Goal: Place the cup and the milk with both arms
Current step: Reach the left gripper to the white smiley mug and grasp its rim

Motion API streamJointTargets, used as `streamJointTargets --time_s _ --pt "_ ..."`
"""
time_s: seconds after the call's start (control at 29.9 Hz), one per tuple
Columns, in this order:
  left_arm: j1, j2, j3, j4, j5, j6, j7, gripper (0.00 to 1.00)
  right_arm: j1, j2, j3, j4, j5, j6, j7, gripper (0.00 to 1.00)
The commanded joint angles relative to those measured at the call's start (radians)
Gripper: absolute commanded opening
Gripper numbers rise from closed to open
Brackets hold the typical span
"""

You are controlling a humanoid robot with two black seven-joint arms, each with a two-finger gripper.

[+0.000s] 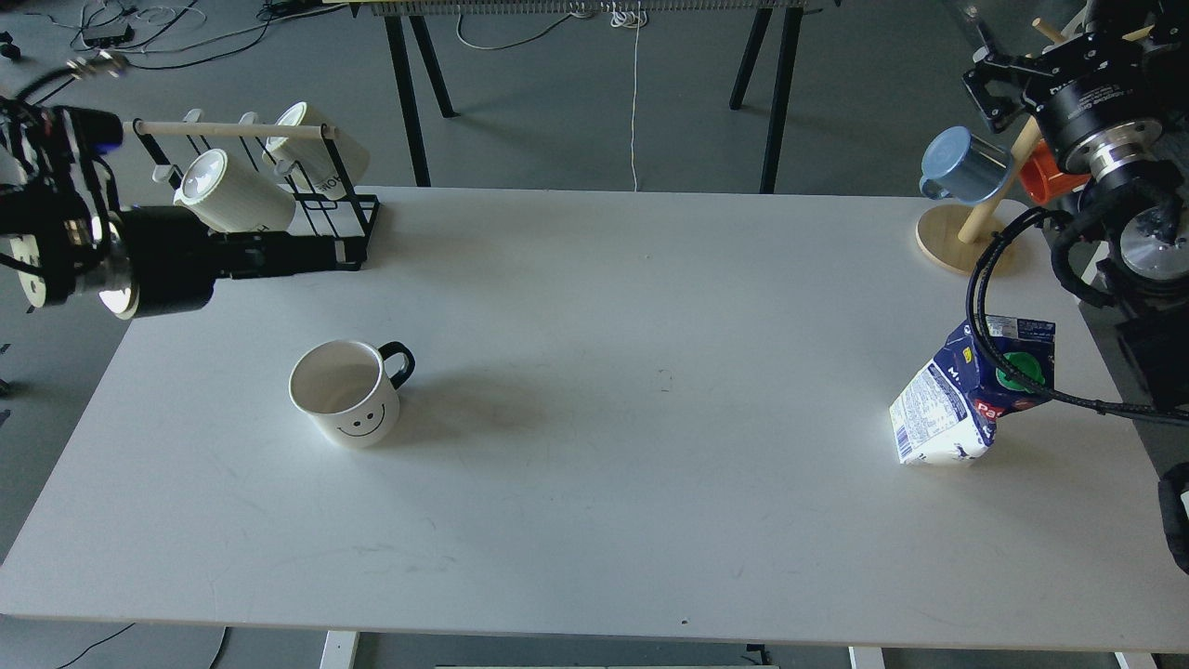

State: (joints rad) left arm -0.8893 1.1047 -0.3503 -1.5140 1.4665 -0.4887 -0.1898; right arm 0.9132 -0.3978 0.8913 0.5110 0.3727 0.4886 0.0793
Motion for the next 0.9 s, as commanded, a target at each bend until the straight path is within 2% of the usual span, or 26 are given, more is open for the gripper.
streamJointTargets --time_s 0.0,0.07,0.27,0.5,0.67,0.87 --pt "0.006 0.01 0.004 0.011 0.133 0.0 -0.091 0.78 0.007 -0.004 0.0 0.001 0.0 0.0 0.0 0.99" --pt "0.021 0.015 0.01 0.026 0.158 0.0 -0.118 0.78 0.006 -0.01 -0.002 0.0 -0.001 0.0 -0.003 0.99" --pt "0.084 -0.003 0.025 0.1 0.238 0.016 -0.111 0.79 0.003 -0.012 -0.002 0.001 -0.001 0.0 -0.004 0.99" --pt "0.098 -0.023 0.05 0.121 0.242 0.051 -0.122 0.78 0.004 -0.012 -0.003 0.001 -0.001 0.0 -0.004 0.99" --pt "0.104 -0.074 0.091 0.202 0.314 0.111 -0.122 0.72 0.004 -0.01 -0.003 0.001 -0.001 0.0 -0.004 0.99" --pt "0.104 -0.173 0.093 0.35 0.334 0.119 -0.123 0.63 0.006 -0.01 -0.003 0.001 -0.001 0.0 -0.004 0.99"
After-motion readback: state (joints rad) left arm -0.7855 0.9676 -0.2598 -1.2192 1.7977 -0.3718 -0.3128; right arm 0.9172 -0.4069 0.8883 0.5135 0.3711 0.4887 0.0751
